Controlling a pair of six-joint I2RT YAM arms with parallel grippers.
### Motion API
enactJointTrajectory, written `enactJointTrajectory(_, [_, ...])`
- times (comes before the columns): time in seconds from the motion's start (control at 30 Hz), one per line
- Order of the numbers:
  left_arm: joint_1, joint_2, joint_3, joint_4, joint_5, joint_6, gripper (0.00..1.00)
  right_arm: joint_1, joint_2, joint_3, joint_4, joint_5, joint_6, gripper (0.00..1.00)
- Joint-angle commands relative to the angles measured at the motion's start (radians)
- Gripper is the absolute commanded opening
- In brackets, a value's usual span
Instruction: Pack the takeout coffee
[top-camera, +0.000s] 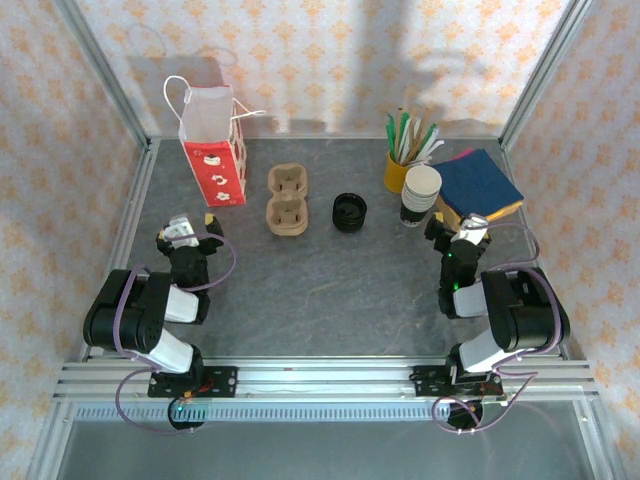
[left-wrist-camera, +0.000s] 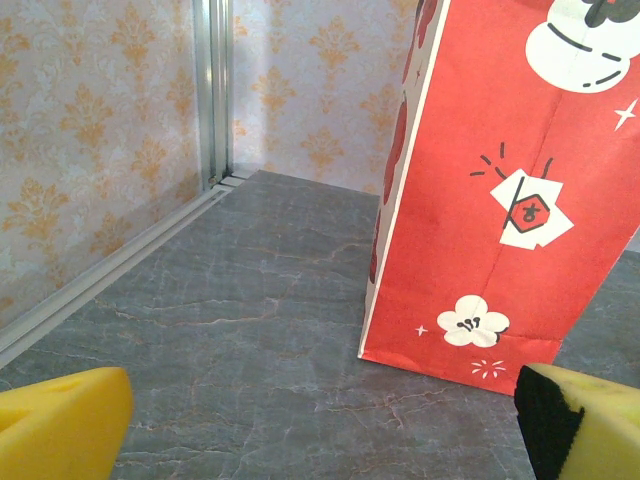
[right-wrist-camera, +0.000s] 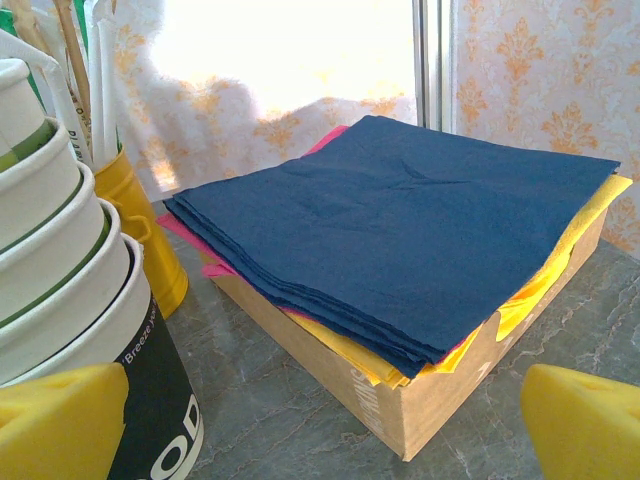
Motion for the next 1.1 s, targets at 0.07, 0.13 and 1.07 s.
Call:
enactJointTrajectory(0.07, [-0.009,0.002,-0.021,0.078,0.0,0.009,0.99,0.0,-0.01,-0.034,0.071,-0.004,-0.014,1.0])
enactJointTrajectory(0.13, [-0.011,-0.017,-0.069,0.158,0.009,0.016,0.99,-0.001,-0.031,-0.066,0.113,-0.019,-0.02,1.0])
enactJointTrajectory(1.07, [-0.161,-0.613,0.457,-1.439,0.006,-0.523,0.97,0.034,-0.033,1.117,-1.94,-0.205,0.357,0.72])
